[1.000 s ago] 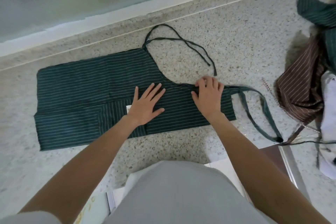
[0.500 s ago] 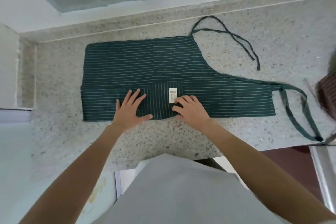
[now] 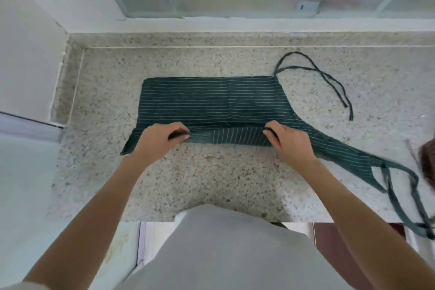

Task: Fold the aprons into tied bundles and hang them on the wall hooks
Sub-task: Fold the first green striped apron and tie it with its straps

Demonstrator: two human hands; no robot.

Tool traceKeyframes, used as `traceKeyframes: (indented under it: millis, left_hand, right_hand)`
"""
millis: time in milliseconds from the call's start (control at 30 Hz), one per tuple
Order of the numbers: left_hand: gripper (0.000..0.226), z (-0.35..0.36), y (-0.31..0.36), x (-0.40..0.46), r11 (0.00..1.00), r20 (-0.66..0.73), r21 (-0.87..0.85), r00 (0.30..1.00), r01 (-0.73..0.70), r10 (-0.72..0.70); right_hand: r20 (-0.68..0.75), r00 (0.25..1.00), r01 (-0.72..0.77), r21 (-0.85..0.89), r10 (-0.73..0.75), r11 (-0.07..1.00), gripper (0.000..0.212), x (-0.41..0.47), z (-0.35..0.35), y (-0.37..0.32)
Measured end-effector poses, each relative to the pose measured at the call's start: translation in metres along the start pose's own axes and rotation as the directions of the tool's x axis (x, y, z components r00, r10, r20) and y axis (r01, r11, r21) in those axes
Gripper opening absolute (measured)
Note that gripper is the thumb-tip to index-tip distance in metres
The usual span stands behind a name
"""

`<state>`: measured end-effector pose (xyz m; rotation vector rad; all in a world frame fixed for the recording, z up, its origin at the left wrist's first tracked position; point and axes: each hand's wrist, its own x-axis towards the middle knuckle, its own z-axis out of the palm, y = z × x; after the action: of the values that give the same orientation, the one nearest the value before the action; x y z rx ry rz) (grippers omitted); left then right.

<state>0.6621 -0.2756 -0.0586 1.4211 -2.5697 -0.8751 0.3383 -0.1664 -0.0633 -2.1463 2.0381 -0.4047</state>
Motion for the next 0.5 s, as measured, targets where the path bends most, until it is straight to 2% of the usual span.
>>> traceKeyframes:
  millis: [100,167,233,333,500]
  left_hand:
    - [0.025,-0.026,-0.003,0.04,0.985,-0.13,0.168,0.99,-0.038,0.061]
    - [0.031,-0.037,-0.004,0.072,0.955,-0.129,0.296,0.991,0.009,0.03]
    - [0.031,-0.04,-0.006,0.104,0.925,-0.08,0.375,0.996,0.068,-0.041]
    - [0.029,-0.031,-0.012,0.137,0.918,-0.022,0.367,0.989,0.146,-0.148]
    - [0.03,-0.008,-0.031,0.155,0.88,-0.071,0.4,0.966,0.257,-0.25]
  right_hand:
    - [-0.088,0.994,0.055,-0.09,-0.063,0.994,0.029,0.045,-0.012,0.018]
    - [-0.086,0.995,0.046,-0.074,-0.052,0.996,0.022,0.074,-0.011,0.031]
    - [0.003,1.0,0.024,-0.073,-0.024,0.997,0.016,0.104,-0.005,0.045]
    - [0.178,0.98,-0.081,-0.052,0.089,0.995,0.024,0.137,0.008,0.059]
    - [0.372,0.914,-0.161,-0.032,0.161,0.986,0.031,0.17,0.026,0.065]
